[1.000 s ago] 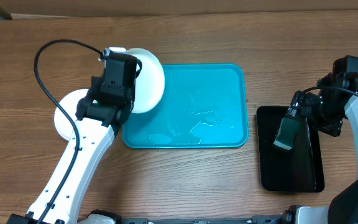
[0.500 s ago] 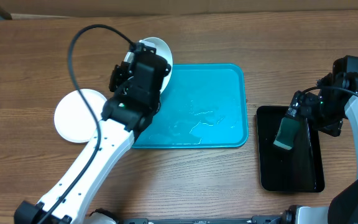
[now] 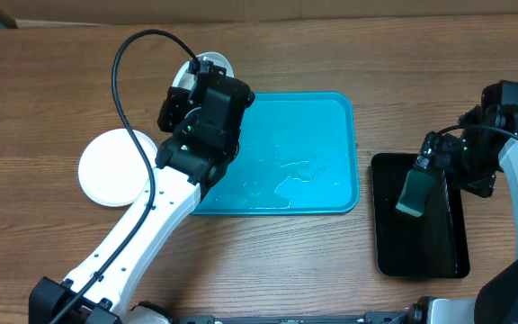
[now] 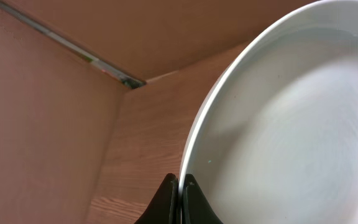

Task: Clean dirty plates on tray and stack at the side
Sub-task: 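Lift the white plate with the left gripper and carry it left, then lower the white plate onto the stacked plates and release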

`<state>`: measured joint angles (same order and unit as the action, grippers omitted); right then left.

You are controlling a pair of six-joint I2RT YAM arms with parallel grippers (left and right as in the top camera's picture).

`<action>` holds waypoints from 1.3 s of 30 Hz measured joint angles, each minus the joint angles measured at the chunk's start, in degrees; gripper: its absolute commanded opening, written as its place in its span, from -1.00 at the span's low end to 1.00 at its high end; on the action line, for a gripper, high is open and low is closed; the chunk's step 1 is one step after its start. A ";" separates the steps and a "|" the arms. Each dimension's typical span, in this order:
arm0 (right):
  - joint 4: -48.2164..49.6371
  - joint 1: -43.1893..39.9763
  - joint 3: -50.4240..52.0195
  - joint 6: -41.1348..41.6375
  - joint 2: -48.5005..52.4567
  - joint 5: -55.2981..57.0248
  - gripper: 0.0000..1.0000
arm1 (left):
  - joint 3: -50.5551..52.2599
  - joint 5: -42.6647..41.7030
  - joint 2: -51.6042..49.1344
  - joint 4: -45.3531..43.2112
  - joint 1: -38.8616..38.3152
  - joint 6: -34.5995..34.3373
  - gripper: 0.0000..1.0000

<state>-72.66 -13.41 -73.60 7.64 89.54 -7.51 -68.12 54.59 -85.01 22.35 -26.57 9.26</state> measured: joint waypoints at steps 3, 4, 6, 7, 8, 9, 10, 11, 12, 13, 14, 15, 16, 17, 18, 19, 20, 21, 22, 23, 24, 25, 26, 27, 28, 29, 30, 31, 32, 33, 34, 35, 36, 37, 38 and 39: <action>0.02 0.02 0.00 0.02 0.00 0.02 1.00 | 0.00 0.74 0.00 -0.63 -0.20 0.24 -0.92; 0.00 0.02 0.00 0.02 0.00 0.02 1.00 | 0.00 1.01 0.00 -0.94 -0.39 0.24 -0.92; 0.02 0.00 0.00 0.04 0.00 0.00 1.00 | 0.00 1.27 0.00 -1.40 -0.83 0.37 -0.92; 0.04 0.02 0.00 0.02 0.00 0.00 1.00 | 0.00 1.38 0.00 -1.42 -1.03 0.37 -0.92; 0.04 0.02 0.00 0.02 0.00 0.02 1.00 | 0.00 1.40 0.00 -1.42 -1.22 0.39 -0.92; 0.04 0.02 0.00 0.02 0.00 0.02 1.00 | 0.00 1.40 0.00 -1.40 -1.36 0.39 -0.92; 0.04 0.00 0.00 0.04 0.00 0.04 1.00 | 0.00 1.40 0.00 -1.38 -1.49 0.39 -0.92; 0.04 0.00 0.00 0.04 0.00 0.02 1.00 | 0.00 1.40 0.00 -1.29 -1.49 0.37 -0.92; 0.02 0.00 0.00 0.02 0.00 0.00 1.00 | -0.02 1.38 0.00 -0.70 -1.49 0.02 -0.92; 0.00 0.00 0.00 0.02 0.00 0.02 1.00 | -0.09 1.31 0.00 0.37 -1.49 -0.72 -0.92; -0.02 0.00 0.00 0.02 0.00 0.02 1.00 | -0.09 1.11 0.00 1.42 -1.46 -1.53 -0.92; -0.02 0.00 0.00 0.04 0.00 0.02 1.00 | -0.15 0.33 0.00 3.32 -1.44 -2.73 -0.92; -0.02 0.02 0.00 0.02 0.00 0.00 1.00 | -0.24 -1.73 0.00 6.27 -1.09 -4.63 -0.92; -0.02 0.00 0.00 0.02 0.00 0.00 1.00 | -0.31 -4.26 0.00 9.09 -0.68 -6.47 -0.92; -0.04 0.02 0.00 0.02 0.00 0.02 1.00 | -0.28 -6.71 0.00 11.56 -0.13 -8.39 -0.92; -0.09 0.00 0.00 0.00 0.00 0.00 1.00 | -0.28 -9.81 0.00 13.97 0.76 -10.75 -0.92; -0.04 0.00 0.00 0.02 0.00 0.02 1.00 | -0.28 -12.28 0.00 15.63 1.70 -12.66 -0.92; -0.07 0.00 0.00 0.02 0.00 0.00 1.00 | -0.28 -15.50 0.00 17.18 3.13 -14.88 -0.92; -0.09 0.00 0.00 0.00 0.00 0.02 1.00 | -0.28 -19.41 0.00 18.23 5.05 -17.05 -0.92; -0.11 0.02 0.00 0.00 0.00 0.02 1.00 | -0.28 -22.27 0.00 18.78 6.67 -18.43 -0.92; -0.07 0.02 0.00 0.02 0.00 0.00 1.00 | -0.28 -25.90 0.00 19.17 8.83 -19.71 -0.92; -0.04 0.00 0.00 0.00 0.00 0.02 1.00 | -0.28 -29.90 0.00 19.54 11.41 -20.98 -0.92; -0.07 0.02 0.00 0.02 0.00 0.02 1.00 | -0.28 -33.16 0.00 19.85 13.70 -21.77 -0.92; -0.09 0.02 0.00 0.02 0.00 0.02 1.00 | -0.28 -35.30 0.00 20.06 15.30 -22.43 -0.92; -0.09 0.02 0.00 0.02 0.00 0.02 1.00 | -0.28 -38.23 0.00 20.41 17.73 -23.08 -0.92; -0.13 0.02 0.00 0.02 0.00 0.00 1.00 | -0.28 -40.76 0.00 20.98 19.98 -23.85 -0.92; -0.20 0.00 0.00 0.02 0.00 0.00 1.00 | -0.28 -43.06 0.00 21.73 22.29 -24.44 -0.92; -0.22 0.00 0.00 0.00 0.00 0.02 1.00 | -0.28 -44.98 0.00 22.53 24.55 -24.94 -0.92; -0.22 0.02 0.00 -0.02 0.00 0.02 1.00 | -0.28 -46.53 0.00 23.30 26.60 -25.44 -0.92; -0.24 0.02 0.00 -0.02 0.00 0.02 1.00 | -0.28 -47.89 0.00 24.02 29.03 -25.79 -0.92; -0.24 0.00 0.00 -0.02 0.00 0.02 1.00 | -0.28 -49.20 0.00 24.83 31.85 -26.10 -0.92; -0.24 0.00 0.00 0.00 0.00 0.02 1.00 | -0.28 -49.99 0.00 25.40 33.70 -26.32 -0.92; -0.22 0.00 0.00 -0.02 0.00 0.00 1.00 | -0.28 -50.62 0.00 26.03 36.09 -26.51 -0.92; -0.22 0.00 0.00 -0.02 0.00 0.02 1.00 | -0.28 -51.21 0.00 26.56 38.27 -26.75 -0.92; -0.24 0.02 0.00 -0.04 0.00 0.00 1.00 | -0.28 -51.78 0.00 26.93 40.17 -26.93 -0.92; -0.26 0.00 0.00 -0.09 0.00 0.02 1.00 | -0.28 -51.93 0.00 27.02 42.21 -27.02 -0.92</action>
<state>-72.93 -13.41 -73.60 7.55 89.54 -7.49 -68.40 2.66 -85.01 49.36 15.64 -17.76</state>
